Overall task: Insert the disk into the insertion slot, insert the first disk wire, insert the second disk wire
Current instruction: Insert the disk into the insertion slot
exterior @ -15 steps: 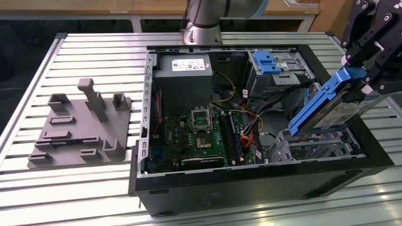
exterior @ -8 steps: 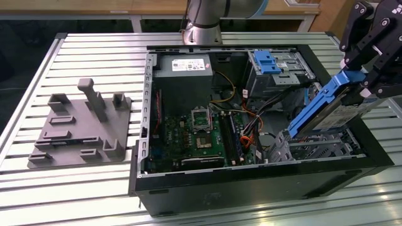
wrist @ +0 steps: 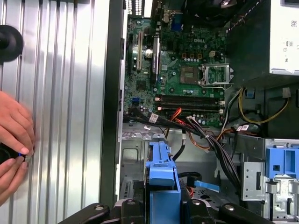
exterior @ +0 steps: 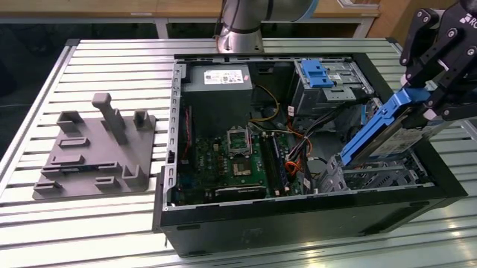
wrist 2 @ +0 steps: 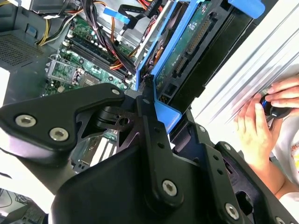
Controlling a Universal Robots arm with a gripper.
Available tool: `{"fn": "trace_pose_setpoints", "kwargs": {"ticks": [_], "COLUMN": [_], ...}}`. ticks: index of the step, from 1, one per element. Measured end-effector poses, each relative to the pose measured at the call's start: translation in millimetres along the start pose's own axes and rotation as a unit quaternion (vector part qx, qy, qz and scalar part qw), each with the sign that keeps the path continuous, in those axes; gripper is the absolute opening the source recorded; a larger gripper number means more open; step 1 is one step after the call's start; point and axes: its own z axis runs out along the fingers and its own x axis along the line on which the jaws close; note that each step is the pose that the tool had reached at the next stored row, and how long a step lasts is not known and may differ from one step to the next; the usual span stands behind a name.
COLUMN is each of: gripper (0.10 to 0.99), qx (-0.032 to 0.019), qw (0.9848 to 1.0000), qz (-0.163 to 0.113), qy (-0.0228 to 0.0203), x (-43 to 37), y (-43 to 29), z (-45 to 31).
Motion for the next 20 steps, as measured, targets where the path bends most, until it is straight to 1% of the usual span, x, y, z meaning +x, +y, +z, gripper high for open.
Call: {"fn": "trace_pose_setpoints", "kwargs": {"ticks": [3, 7, 11, 20], "gripper": [0.365, 0.365, 0.365, 0.365], "qx": [0.0, 0.0, 0.0, 0.0], "qw": [1.0, 1.0, 1.0, 1.0], "qz": [0.0, 0.0, 0.0, 0.0], "qy": [0.0, -0.0001, 0.0002, 0.0], "x": [0.2, 0.3, 0.4, 1.1], "y": [0.7, 3.7, 3.7, 3.5], "z": [3.2, 6.9, 9.8, 18.8]}}
